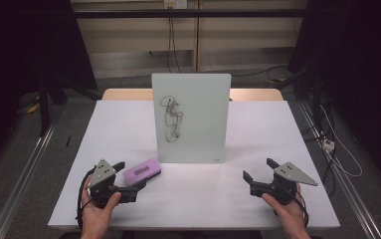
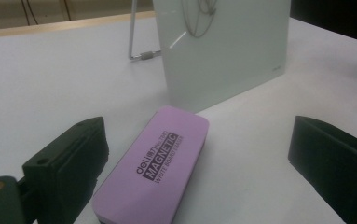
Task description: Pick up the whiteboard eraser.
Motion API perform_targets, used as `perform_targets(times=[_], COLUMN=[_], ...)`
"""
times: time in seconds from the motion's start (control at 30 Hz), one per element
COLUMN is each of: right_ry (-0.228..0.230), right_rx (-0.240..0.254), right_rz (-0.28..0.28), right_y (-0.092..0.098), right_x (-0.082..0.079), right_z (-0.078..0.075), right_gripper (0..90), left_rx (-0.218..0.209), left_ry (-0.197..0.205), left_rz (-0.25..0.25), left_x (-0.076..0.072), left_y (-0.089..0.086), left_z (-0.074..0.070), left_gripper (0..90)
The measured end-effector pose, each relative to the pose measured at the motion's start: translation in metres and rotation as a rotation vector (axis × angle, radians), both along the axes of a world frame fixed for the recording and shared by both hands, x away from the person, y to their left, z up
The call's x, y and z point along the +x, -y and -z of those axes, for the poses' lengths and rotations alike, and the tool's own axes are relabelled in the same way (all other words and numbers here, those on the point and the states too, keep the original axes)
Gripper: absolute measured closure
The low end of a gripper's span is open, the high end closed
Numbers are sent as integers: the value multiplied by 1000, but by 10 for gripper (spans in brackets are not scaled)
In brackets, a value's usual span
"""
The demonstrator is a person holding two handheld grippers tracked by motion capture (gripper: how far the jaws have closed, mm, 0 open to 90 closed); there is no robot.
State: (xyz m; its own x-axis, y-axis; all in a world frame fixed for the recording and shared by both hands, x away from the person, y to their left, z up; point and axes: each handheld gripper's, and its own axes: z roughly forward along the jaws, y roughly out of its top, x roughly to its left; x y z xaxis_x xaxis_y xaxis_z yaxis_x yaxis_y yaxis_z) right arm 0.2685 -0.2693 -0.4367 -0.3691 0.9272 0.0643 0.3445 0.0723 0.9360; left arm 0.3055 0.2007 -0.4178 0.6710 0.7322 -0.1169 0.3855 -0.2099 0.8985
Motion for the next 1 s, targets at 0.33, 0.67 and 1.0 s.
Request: perform_targets(times=[0.33, 0.67, 1.0], right_ry=[-8, -19, -34], right_rx=[7, 13, 13], right_rz=[-9, -33, -28], right_y=[0, -1, 1], right_x=[2, 2, 4], right_z=[1, 1, 2], right_gripper=[67, 52, 48], left_rx=[-20, 44, 66], left_ry=[-49, -96, -104], left_rz=[-7, 12, 79], left_x=[8, 15, 17], left_y=[-7, -7, -7], left_z=[0, -2, -17], left_gripper=[56, 85, 82])
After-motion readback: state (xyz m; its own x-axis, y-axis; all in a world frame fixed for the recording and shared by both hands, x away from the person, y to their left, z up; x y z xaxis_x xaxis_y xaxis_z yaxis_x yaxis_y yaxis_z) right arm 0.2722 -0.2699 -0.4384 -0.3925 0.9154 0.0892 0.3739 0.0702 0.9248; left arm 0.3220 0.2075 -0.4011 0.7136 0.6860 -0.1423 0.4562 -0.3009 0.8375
